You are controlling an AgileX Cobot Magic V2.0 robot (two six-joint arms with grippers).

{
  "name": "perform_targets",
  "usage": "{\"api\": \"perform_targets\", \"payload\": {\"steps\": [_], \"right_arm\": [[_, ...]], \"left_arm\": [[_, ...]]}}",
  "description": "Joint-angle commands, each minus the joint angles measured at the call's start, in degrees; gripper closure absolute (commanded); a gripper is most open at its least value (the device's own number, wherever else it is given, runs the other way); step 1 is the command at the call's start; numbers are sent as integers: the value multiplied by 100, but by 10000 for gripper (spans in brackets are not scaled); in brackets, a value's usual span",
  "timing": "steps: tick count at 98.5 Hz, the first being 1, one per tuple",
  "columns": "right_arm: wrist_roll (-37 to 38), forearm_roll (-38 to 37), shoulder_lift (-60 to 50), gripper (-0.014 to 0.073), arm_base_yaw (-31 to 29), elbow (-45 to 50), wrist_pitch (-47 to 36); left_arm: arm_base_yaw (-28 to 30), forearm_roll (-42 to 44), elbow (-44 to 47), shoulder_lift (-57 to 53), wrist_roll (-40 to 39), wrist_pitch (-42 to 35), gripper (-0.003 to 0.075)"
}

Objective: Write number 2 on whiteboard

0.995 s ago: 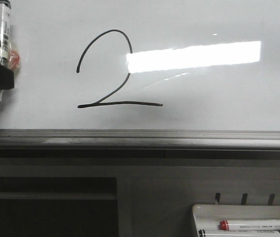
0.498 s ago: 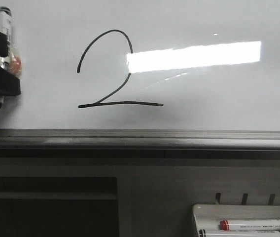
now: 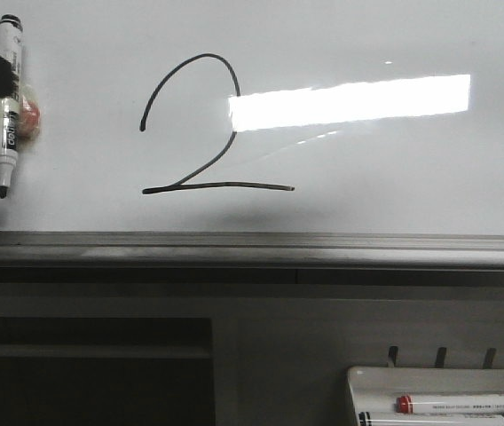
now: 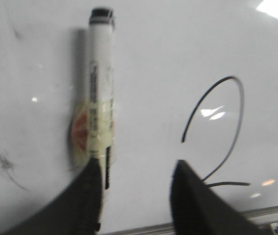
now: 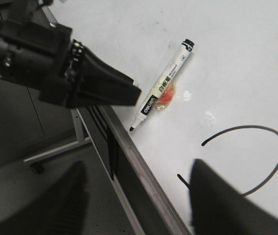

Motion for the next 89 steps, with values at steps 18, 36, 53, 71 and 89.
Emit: {"api": "perform_targets", "payload": {"steps": [18,36,53,71,89], "right_arm": [[103,45,-1398,651,-62,1038,-1449],[41,45,-2863,651,-62,2268,-1821],[25,23,-4153,651,-62,3322,-1797],[25,23,-5014,651,-62,3935,-1561],[25,23,-5194,652,-62,4149,-1433]], "left_arm": [[3,1316,-153,-2415,38,98,741],[3,2514,-129,-3800,38,1190,741],[3,3026,-50,-4791,38,2088,741],[3,3177,51,-5027,50,2511,741],[3,2993,105,-5027,62,2537,741]]}}
